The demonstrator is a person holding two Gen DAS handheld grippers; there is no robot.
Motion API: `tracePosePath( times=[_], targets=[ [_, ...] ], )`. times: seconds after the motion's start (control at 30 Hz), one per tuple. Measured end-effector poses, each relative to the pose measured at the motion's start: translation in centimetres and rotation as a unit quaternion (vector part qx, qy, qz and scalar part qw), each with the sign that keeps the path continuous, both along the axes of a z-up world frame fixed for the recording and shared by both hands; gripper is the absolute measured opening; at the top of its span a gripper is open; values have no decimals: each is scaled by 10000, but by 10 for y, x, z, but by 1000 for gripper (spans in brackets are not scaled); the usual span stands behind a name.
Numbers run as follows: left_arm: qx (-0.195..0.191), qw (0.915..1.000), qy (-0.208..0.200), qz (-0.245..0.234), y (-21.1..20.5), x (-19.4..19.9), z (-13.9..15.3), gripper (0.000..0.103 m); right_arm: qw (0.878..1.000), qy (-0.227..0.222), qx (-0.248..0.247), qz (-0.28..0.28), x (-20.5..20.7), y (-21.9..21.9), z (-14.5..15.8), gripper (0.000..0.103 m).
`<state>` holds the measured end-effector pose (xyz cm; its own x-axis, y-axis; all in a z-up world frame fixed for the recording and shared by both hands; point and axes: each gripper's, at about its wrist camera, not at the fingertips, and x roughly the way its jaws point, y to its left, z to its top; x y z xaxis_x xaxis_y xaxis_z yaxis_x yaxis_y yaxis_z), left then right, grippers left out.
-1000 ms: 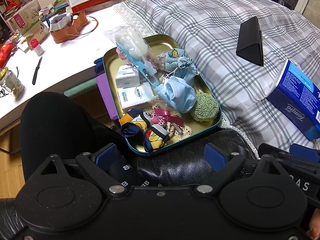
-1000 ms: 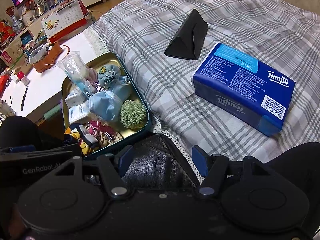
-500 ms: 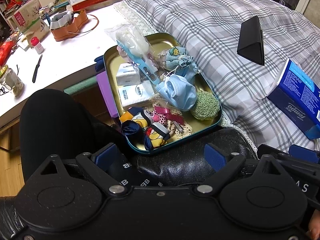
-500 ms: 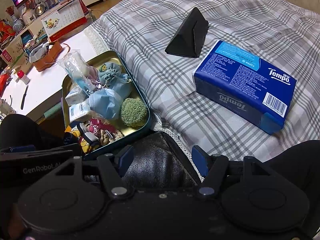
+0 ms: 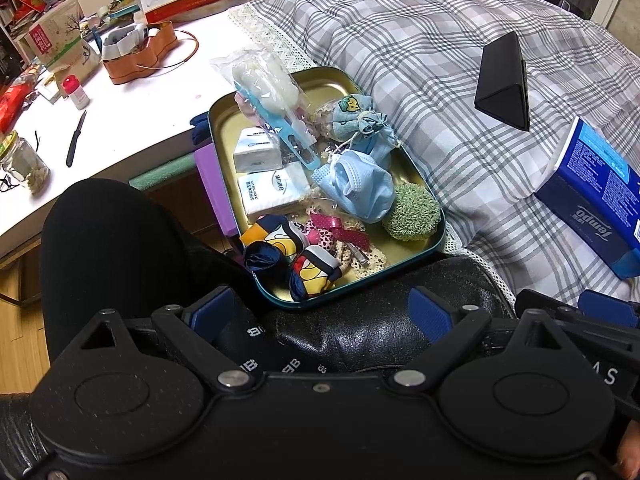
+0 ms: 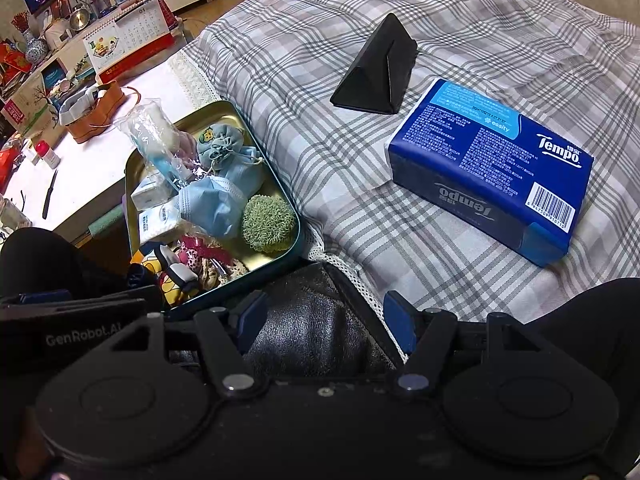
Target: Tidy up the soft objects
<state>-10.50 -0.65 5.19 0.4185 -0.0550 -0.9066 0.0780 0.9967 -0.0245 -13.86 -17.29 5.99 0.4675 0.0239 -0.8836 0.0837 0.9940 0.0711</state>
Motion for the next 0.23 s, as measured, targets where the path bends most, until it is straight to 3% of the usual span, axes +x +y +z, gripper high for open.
tracePosePath(
  times=[0.23],
  targets=[
    [35, 10000, -16, 21, -2, 0, 1, 91, 10000, 4, 4, 3, -2, 1, -1, 63]
  ],
)
